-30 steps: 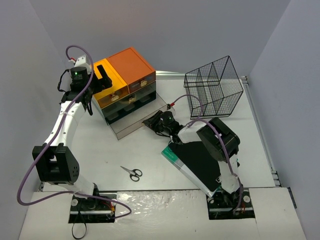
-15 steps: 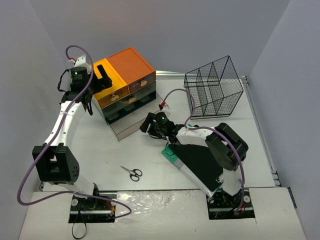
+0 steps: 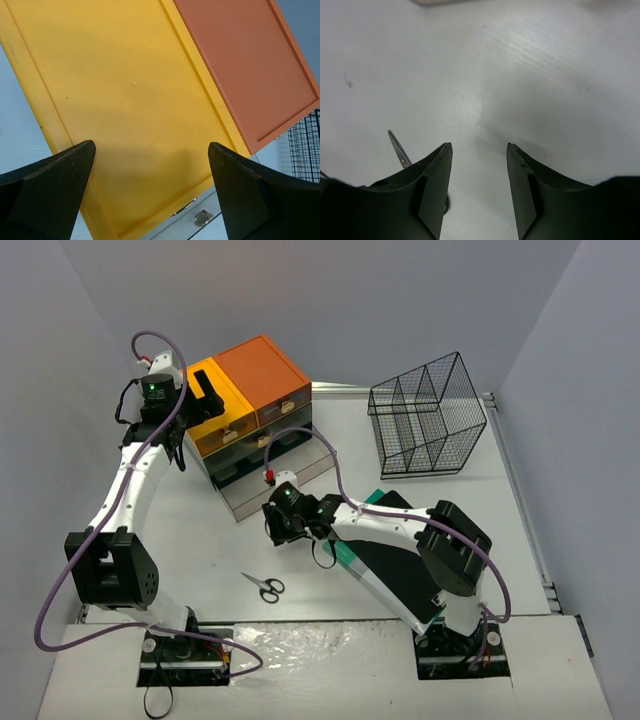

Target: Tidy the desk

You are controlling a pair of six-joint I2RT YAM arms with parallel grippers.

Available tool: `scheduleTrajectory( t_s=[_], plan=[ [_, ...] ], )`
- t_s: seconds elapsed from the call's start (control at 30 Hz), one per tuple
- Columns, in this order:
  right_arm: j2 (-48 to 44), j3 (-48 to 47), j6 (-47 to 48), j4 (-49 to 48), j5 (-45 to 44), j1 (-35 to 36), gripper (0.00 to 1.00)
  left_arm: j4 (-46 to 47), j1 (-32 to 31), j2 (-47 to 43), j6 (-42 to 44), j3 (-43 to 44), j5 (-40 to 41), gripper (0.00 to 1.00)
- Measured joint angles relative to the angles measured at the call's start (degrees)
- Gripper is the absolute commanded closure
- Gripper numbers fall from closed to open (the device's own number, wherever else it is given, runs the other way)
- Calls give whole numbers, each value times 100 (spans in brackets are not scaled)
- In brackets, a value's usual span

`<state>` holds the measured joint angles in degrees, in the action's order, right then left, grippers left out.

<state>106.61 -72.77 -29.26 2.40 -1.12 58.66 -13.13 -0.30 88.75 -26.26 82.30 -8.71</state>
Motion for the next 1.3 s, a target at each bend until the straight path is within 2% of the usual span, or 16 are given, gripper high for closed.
scheduleTrajectory(
  t_s=[0.23,0.6,0.87,1.3],
  plan=[
    [-17,0,519,704,-361,750,55,4,0,0,0,0,-2,3],
    [-87,0,988,1068,-508,1590,56,20,0,0,2,-11,-2,3],
    [-36,-22,1159,1177,-508,1795,57,22,0,0,2,-13,-2,3],
    [707,-359,1355,1134,-493,1800,58,22,2,0,9,-13,-2,3]
  ],
)
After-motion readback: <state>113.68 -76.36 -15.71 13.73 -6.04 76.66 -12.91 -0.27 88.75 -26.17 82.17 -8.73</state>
